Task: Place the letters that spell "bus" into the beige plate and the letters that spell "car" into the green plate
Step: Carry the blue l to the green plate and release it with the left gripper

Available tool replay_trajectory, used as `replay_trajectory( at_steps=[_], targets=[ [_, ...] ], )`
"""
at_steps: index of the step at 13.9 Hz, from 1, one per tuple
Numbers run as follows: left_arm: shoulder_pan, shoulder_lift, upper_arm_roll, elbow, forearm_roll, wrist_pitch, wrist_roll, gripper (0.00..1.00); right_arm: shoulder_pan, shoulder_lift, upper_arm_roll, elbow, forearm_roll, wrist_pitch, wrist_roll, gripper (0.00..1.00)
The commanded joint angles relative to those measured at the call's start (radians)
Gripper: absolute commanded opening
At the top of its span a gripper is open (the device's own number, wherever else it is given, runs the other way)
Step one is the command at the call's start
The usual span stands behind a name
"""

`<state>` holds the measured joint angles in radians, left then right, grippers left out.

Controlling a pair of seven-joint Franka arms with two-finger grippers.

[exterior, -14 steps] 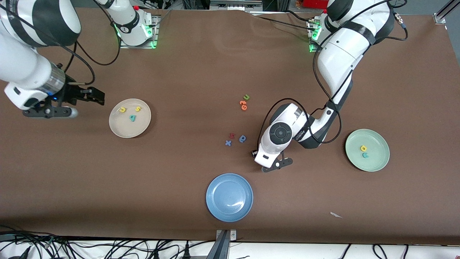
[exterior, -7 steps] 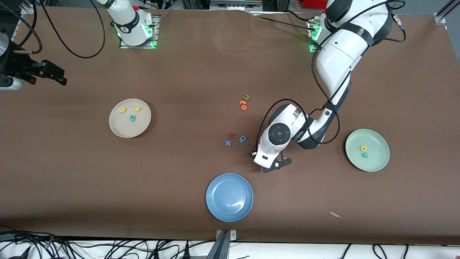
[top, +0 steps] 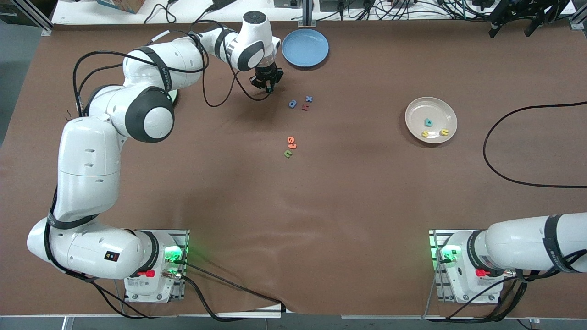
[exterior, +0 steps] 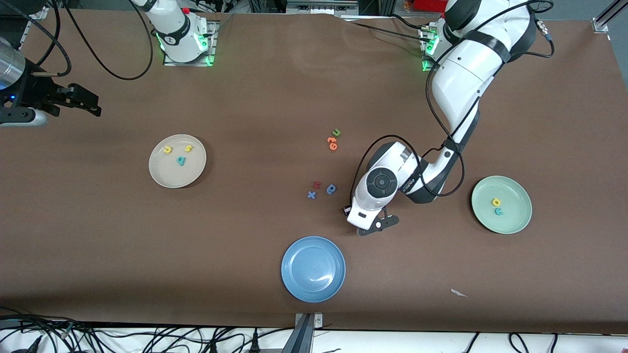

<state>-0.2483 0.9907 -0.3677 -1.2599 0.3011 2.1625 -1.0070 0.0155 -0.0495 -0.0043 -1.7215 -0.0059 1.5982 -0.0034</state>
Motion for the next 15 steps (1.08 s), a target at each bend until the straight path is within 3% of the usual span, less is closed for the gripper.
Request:
replay_trajectory(
  at_steps=[1,7,10,15],
  targets=[
    [-0.014,0.022,0.013,0.037,0.000,-0.007,-0.001,0.16,-0.003,0.016,-0.005,0.028,0.017,-0.024,-0.007,1.00],
    [0.039,-0.024,0.009,0.036,0.003,-0.027,0.060,0.10,-0.002,0.017,-0.003,0.028,0.017,-0.024,-0.009,1.00],
    [0.113,-0.072,0.003,0.027,0.000,-0.165,0.238,0.10,-0.003,0.017,-0.002,0.028,0.017,-0.024,-0.009,1.00],
    [0.291,-0.176,0.001,-0.085,0.000,-0.216,0.581,0.09,-0.003,0.022,-0.005,0.028,0.018,-0.026,-0.013,1.00]
  ],
)
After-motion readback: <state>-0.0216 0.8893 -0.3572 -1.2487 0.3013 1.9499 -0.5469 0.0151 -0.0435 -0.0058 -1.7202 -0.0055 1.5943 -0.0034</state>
